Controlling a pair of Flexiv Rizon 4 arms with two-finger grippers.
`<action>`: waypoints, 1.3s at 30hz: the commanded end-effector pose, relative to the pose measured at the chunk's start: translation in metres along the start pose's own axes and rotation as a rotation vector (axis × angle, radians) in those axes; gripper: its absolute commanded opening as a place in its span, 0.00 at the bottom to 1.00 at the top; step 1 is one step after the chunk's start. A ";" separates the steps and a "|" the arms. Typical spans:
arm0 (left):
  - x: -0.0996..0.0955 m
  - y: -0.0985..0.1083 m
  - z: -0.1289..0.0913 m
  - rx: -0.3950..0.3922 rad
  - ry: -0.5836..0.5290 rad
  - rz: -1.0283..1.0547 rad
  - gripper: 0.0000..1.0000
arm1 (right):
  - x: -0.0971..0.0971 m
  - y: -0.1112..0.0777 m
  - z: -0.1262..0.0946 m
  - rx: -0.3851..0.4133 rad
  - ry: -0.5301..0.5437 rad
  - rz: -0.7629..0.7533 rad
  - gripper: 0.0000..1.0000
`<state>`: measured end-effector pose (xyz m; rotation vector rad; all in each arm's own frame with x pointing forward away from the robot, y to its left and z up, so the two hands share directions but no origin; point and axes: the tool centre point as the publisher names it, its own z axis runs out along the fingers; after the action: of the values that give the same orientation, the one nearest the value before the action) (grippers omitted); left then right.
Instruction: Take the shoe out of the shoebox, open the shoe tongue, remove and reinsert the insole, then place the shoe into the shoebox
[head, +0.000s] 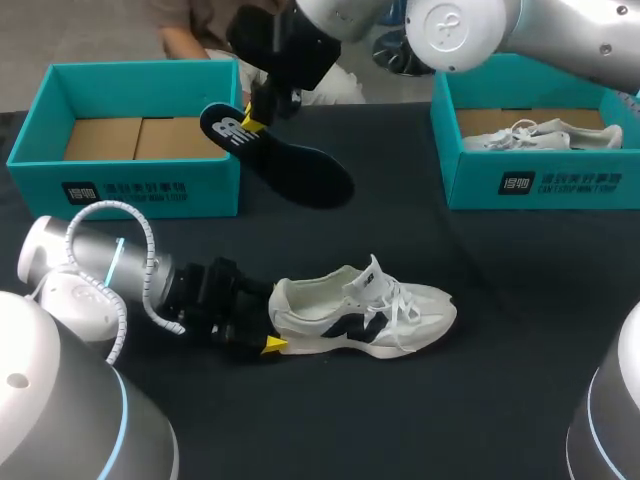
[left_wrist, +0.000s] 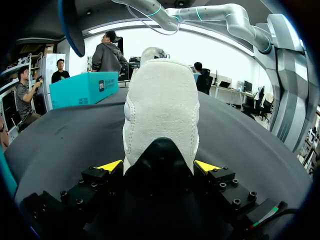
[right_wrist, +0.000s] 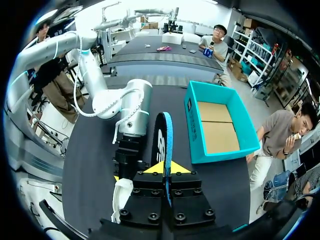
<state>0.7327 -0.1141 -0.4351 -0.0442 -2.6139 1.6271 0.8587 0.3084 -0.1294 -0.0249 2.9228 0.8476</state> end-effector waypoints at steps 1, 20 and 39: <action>0.000 0.004 0.004 -0.004 0.000 0.000 0.00 | 0.000 0.000 0.001 0.000 0.000 0.000 0.00; 0.000 0.004 0.004 -0.004 0.000 0.000 0.00 | 0.000 0.000 0.001 0.000 0.000 0.000 0.00; 0.000 0.004 0.004 -0.004 0.000 0.000 0.00 | 0.009 0.007 -0.038 -0.215 -0.021 0.283 0.00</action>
<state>0.7327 -0.1141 -0.4351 -0.0442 -2.6139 1.6271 0.8509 0.3052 -0.0940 0.3590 2.8675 1.1275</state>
